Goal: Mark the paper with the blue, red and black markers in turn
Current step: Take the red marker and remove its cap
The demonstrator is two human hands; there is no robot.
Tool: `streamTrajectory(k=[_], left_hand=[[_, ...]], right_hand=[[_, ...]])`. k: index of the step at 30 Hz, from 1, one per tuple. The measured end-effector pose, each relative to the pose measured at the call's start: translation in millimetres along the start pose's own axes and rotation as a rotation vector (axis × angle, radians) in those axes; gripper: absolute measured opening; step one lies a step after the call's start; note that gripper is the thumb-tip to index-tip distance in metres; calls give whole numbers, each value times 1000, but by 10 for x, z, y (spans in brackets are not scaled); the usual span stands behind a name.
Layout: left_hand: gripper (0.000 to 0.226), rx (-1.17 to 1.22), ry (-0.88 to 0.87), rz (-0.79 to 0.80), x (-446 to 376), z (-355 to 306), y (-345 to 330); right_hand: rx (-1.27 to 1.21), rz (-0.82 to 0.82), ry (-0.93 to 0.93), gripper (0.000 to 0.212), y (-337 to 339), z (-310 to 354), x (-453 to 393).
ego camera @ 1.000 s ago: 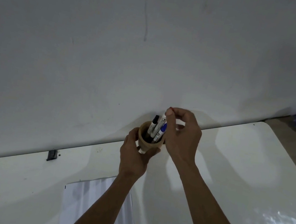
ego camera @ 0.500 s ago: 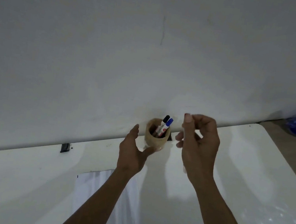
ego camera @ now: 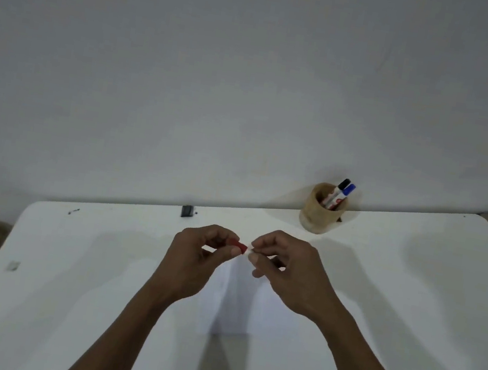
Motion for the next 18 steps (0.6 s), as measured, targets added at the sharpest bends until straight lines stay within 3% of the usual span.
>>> streamTrajectory(k=[5,9,12,15,18], left_hand=[[6,240,81,-23,261,305,376],[12,316,77,-27,392,417,537],[20,221,25,-56,419,431,610],[16,95,-18,-122,413,419,658],[12,114,-22,-130,419,412,621]], right_hand=[[113,29,-20,19,-160,56,95],[-171,-42,-43,12,-252,175,162],[-277,-108,-40,10,-353,268,156],[-517,-272,-86,18,-428,279,147],[-849,-379,-189,29,-611,230,152]])
Point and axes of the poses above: each hand's wrist, its own x-axis away from the middle knuckle, its own y-axis out of the back of the hand, z = x × y, the point moved 5 cm from there along -x, towards the middle knuckle, and after that the axes turned 12 degrees about y, right-handed, at the moved point
